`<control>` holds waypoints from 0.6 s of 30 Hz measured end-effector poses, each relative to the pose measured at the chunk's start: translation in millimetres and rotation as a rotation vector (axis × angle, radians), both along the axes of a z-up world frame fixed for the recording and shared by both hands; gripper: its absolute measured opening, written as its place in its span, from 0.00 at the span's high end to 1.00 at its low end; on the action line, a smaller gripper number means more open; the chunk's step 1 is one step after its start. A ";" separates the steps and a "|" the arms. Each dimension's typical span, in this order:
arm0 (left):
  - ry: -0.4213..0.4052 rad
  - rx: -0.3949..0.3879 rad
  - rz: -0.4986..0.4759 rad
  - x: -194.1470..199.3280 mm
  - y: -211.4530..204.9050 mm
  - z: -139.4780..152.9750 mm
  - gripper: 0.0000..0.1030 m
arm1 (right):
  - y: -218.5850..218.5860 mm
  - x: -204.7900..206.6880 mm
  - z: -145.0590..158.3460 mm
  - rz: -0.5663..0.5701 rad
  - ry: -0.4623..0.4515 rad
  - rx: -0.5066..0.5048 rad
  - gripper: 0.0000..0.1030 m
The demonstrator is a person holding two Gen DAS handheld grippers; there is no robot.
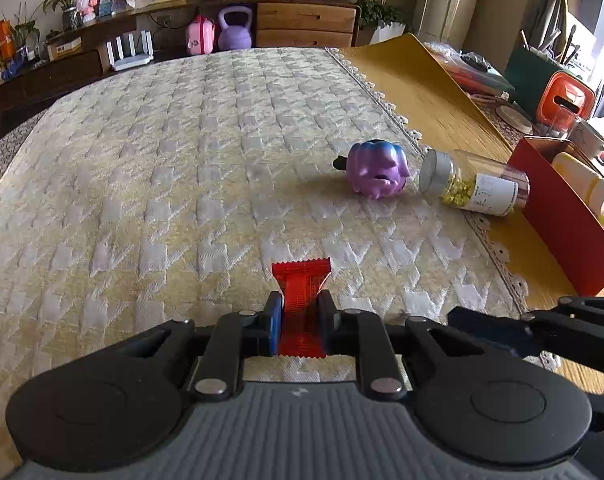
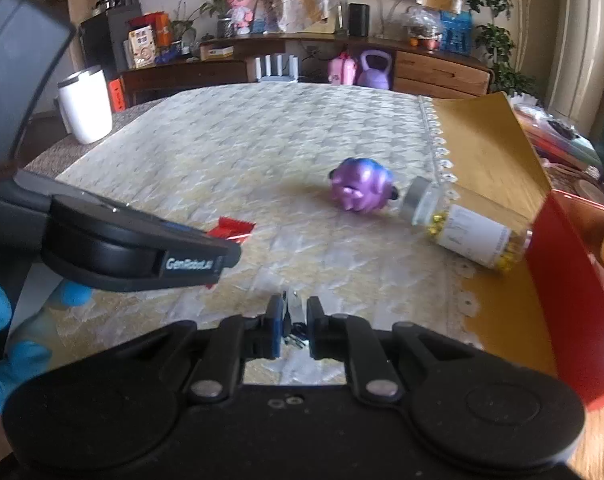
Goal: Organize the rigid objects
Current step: 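Grasp the red wrapper with left tool while right tool grasps the metal nail clipper, then carry the wrapper with left tool while right tool carries the clipper to the red box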
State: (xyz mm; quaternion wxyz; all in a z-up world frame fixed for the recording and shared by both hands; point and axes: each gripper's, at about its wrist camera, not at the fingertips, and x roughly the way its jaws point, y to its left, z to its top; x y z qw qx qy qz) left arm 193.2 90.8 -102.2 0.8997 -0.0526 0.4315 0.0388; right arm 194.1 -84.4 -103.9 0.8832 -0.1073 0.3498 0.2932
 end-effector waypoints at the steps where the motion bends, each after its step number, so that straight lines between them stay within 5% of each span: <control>1: 0.000 0.000 -0.001 -1.8 -0.5 0.9 0.83 | -2.9 -1.3 1.3 -0.005 -0.003 0.001 0.91; 18: -0.030 -0.008 -0.049 -17.0 -32.7 36.4 0.83 | -66.4 -9.8 27.7 -0.052 -0.015 0.053 1.00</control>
